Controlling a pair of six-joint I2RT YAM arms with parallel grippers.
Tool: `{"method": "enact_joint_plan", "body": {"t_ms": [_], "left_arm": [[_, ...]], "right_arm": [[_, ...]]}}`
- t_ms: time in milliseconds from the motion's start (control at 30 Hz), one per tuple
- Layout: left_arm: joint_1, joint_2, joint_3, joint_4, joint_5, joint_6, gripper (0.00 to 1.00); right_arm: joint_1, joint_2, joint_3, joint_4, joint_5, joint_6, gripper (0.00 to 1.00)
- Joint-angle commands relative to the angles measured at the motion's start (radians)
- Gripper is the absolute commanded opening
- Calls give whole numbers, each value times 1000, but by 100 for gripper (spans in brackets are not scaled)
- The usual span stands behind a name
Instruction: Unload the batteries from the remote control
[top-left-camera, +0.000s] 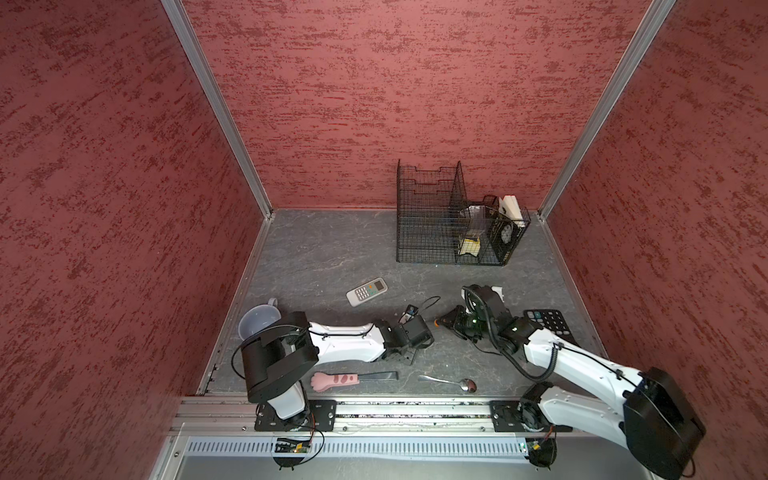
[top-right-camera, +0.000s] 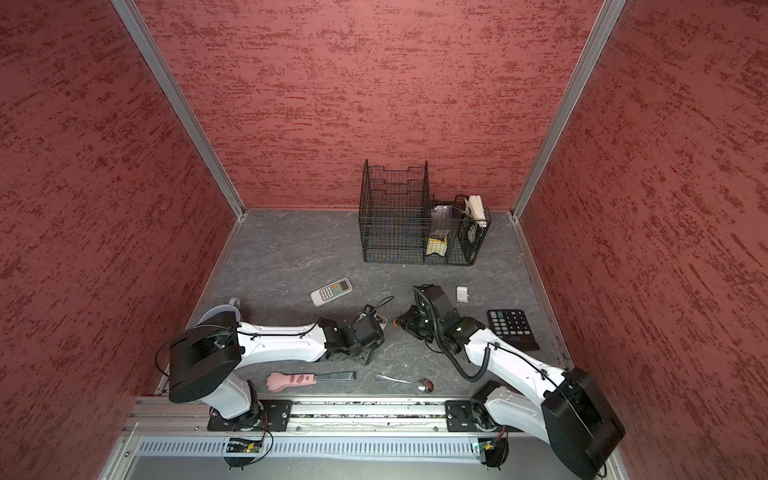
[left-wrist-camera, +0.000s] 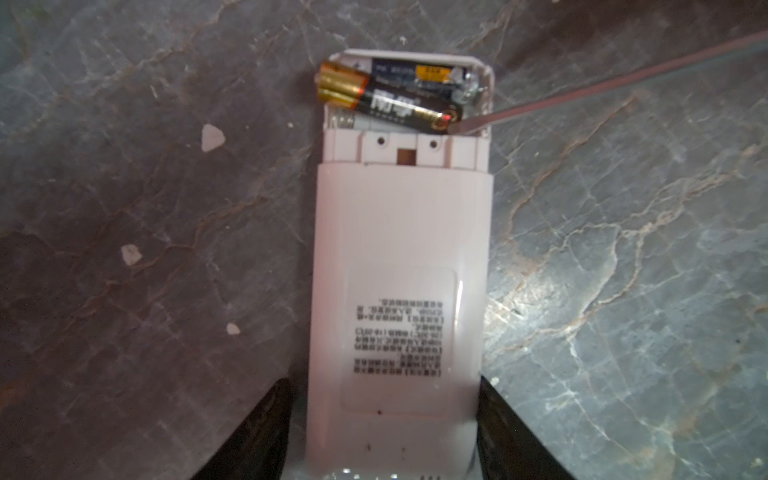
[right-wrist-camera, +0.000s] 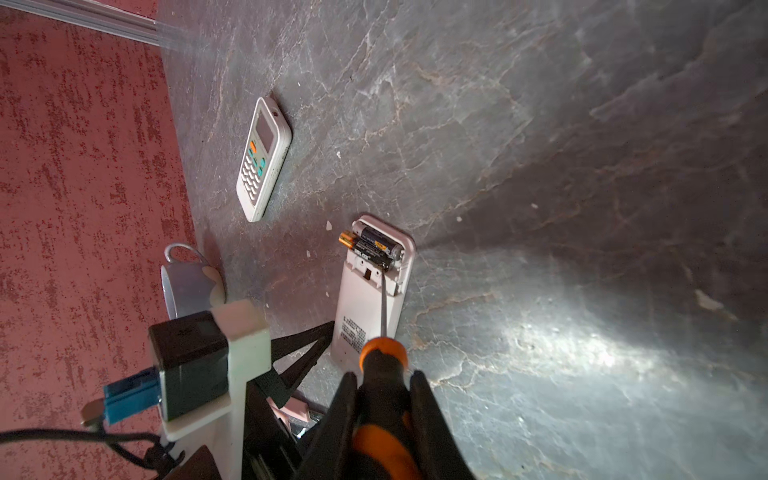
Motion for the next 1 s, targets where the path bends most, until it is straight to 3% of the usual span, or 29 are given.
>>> {"method": "enact_joint_plan", "body": {"t_ms": [0, 267, 967], "left_arm": [[-11, 65, -41, -22, 129, 5, 66], [-13, 76, -48, -3, 139, 15, 65], [-11, 59, -93, 63, 141, 152, 59]], "right_arm": [[5, 30, 38, 40, 8, -2, 0], [6, 71, 73, 101, -13, -8, 0], [5, -79, 33, -95, 63, -16, 0]]}}
